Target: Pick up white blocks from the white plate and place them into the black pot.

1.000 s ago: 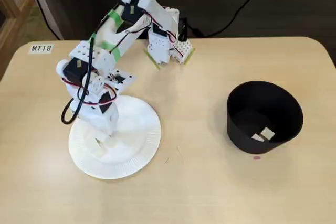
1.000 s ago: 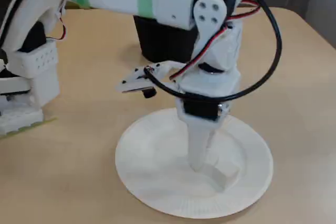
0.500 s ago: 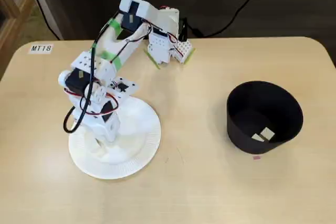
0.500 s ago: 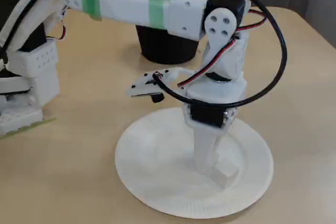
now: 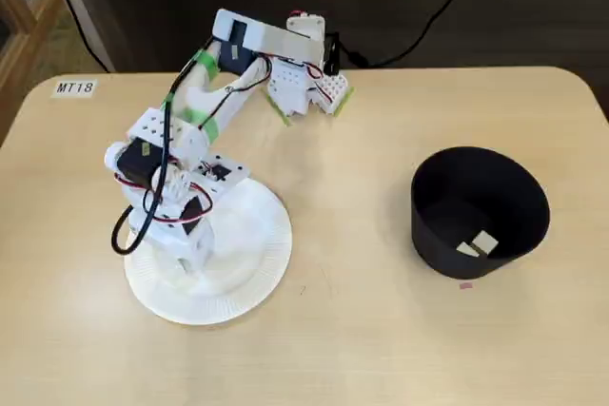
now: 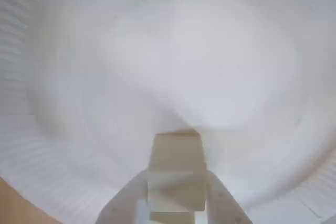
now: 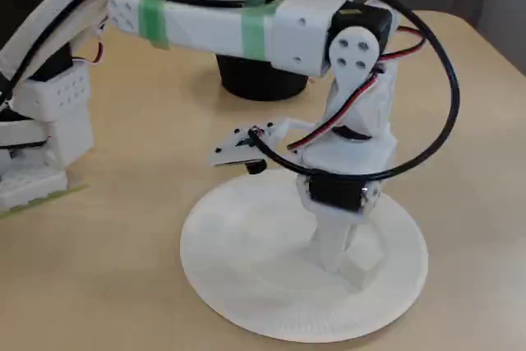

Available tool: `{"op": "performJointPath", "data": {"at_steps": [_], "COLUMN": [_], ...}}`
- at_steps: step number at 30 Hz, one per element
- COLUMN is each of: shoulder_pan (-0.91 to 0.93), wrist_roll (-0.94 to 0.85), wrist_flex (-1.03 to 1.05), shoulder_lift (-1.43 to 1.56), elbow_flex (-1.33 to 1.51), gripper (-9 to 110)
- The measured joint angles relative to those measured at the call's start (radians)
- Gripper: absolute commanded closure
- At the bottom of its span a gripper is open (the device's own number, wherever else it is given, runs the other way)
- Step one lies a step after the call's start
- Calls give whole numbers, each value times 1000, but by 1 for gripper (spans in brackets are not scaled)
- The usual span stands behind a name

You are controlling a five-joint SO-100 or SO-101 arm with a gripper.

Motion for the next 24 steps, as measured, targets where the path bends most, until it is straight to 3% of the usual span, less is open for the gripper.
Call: {"op": "performJointPath", "data": {"at_steps": [13,24], "shoulder_pan": [49,55], "wrist_roll": [-135,-181], "wrist_flex": [0,0], "shoulder_lift": [31,219], "elbow_flex": [8,190], "gripper": [104,104]}}
